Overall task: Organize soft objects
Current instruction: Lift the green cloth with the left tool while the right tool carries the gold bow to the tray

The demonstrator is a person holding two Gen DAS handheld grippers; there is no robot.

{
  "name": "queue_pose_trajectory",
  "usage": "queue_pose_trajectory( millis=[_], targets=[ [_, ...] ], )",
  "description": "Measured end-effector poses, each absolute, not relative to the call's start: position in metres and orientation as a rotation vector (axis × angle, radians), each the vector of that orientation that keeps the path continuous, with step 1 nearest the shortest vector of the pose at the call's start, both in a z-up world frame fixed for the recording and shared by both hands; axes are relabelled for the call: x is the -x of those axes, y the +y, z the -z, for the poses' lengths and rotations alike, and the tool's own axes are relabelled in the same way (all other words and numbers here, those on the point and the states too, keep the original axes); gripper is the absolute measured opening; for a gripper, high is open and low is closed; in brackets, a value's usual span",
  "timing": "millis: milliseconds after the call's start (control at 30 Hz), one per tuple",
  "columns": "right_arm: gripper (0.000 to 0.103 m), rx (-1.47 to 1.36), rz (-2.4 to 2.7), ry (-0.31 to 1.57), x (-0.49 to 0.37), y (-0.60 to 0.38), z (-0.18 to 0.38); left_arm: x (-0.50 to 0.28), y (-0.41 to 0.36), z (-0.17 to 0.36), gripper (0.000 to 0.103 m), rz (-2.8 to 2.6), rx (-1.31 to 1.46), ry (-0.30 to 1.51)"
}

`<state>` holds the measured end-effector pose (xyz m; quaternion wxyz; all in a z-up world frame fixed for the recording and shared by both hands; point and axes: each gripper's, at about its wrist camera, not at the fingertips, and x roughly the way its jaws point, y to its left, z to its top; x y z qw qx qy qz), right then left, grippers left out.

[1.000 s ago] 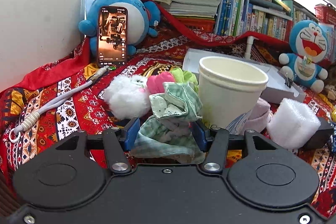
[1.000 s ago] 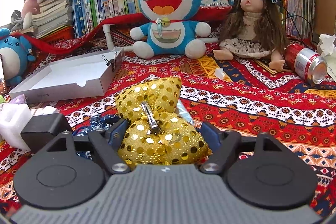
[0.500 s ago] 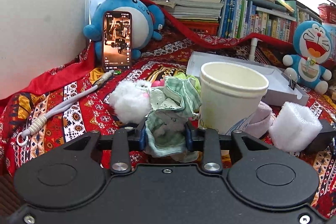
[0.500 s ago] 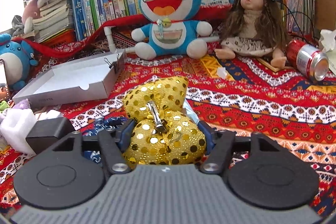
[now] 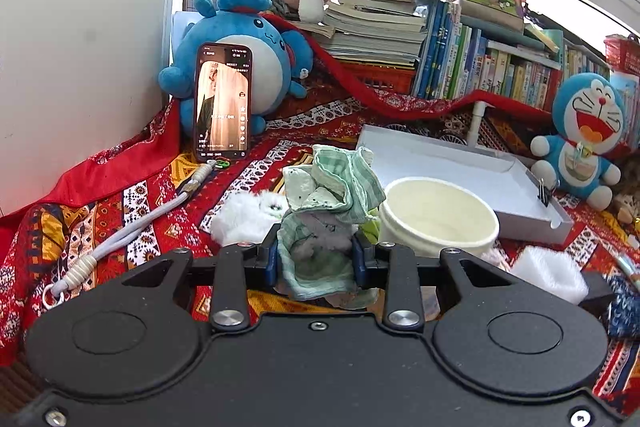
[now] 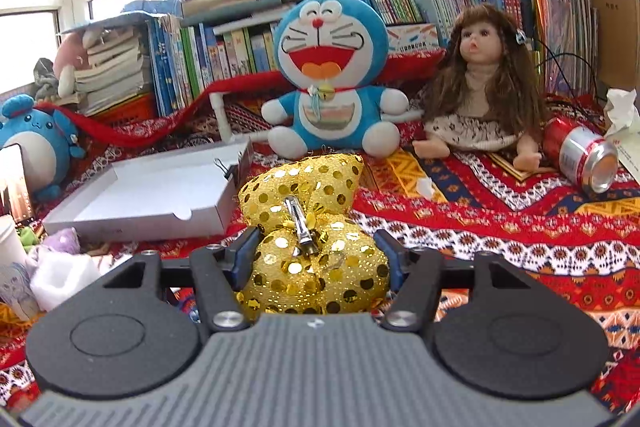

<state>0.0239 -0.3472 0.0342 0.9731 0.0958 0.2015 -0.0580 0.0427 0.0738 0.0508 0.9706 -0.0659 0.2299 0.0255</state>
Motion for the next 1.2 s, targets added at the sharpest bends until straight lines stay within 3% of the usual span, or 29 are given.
queue_pose_trajectory(
  millis=[400, 1200],
  targets=[
    [0.064, -0.200, 0.040, 0.386, -0.040, -0.330, -0.055, -0.066, 0.078, -0.087, 0.032, 0.005, 0.160, 0.437],
    [0.065, -0.216, -0.169, 0.419, -0.102, -0.280, -0.103, -0.156, 0.043, -0.140, 0.032, 0.248, 0.156, 0.584]
  ],
)
